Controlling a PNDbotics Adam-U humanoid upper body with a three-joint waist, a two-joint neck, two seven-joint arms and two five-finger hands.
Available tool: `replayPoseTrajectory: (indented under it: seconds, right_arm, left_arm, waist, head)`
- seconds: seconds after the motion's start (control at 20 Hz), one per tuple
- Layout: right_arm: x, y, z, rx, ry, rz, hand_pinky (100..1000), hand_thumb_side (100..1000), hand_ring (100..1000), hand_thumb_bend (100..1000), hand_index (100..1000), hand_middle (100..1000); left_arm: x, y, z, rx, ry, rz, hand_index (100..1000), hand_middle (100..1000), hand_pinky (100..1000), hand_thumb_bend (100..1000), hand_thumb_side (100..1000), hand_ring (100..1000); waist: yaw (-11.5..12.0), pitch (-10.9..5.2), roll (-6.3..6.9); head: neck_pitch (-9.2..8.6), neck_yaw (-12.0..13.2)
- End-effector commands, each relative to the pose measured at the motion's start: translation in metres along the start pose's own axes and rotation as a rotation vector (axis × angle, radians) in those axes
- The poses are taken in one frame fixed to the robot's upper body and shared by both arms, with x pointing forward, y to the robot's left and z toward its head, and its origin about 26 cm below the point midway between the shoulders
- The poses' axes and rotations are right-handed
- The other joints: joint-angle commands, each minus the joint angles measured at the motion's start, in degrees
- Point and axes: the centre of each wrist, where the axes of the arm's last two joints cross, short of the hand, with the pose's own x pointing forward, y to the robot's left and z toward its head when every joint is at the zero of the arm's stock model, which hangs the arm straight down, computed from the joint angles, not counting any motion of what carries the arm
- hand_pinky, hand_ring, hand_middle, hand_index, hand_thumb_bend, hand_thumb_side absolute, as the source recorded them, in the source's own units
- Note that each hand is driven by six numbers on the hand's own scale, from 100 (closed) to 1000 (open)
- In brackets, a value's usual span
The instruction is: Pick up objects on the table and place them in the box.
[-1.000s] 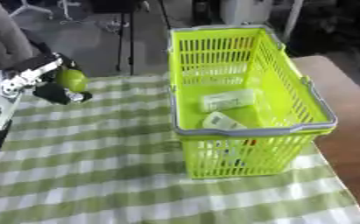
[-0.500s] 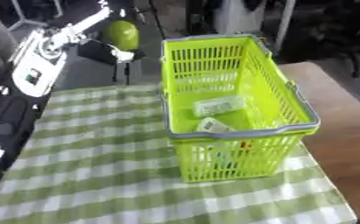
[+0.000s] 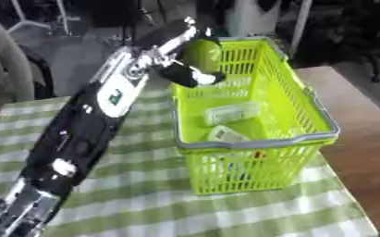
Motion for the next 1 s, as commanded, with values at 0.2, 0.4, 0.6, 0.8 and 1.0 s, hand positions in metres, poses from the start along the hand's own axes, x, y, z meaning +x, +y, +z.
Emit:
replayPoseTrajectory:
  seconds: [0.2, 0.4, 0.6, 0.8, 1.0]
  right_arm:
    - [0.006, -0.005, -0.007, -0.009, -0.037, 0.001, 607, 374, 623, 100, 844, 680]
    - [0.005, -0.005, -0.006, -0.011, -0.030, 0.003, 607, 375, 622, 100, 843, 680]
    - [0.005, -0.005, -0.005, -0.010, -0.026, 0.003, 606, 376, 622, 100, 843, 679]
    - [0.005, -0.005, -0.005, -0.010, -0.023, 0.004, 606, 376, 622, 100, 843, 680]
    - [0.001, -0.008, 0.004, -0.005, 0.019, 0.027, 604, 380, 619, 100, 843, 676]
  left_arm:
    - [0.015, -0.007, -0.007, -0.031, -0.106, -0.214, 835, 740, 751, 924, 734, 726]
    - [0.016, 0.004, -0.003, 0.045, -0.118, -0.313, 963, 977, 1000, 804, 1000, 990]
    - [0.016, 0.005, -0.001, 0.151, -0.126, -0.321, 973, 987, 1000, 784, 1000, 999]
    - [0.014, 0.002, 0.001, 0.185, -0.130, -0.315, 968, 981, 1000, 771, 1000, 993]
    - [0.012, 0.024, 0.037, 0.343, -0.171, -0.196, 919, 895, 906, 708, 929, 891]
  waist:
    - [-0.14, -0.41, -0.55]
    - [0.23, -0.40, -0.75]
    - [0.55, -0.40, -0.98]
    - [0.70, -0.41, -1.20]
    - [3.19, -0.69, -2.03]
  head:
    - [-0.59, 0.46]
    - [-0.44, 0.11]
    - [-0.44, -0.09]
    - [-0.43, -0.22]
    - [0.33, -2.47]
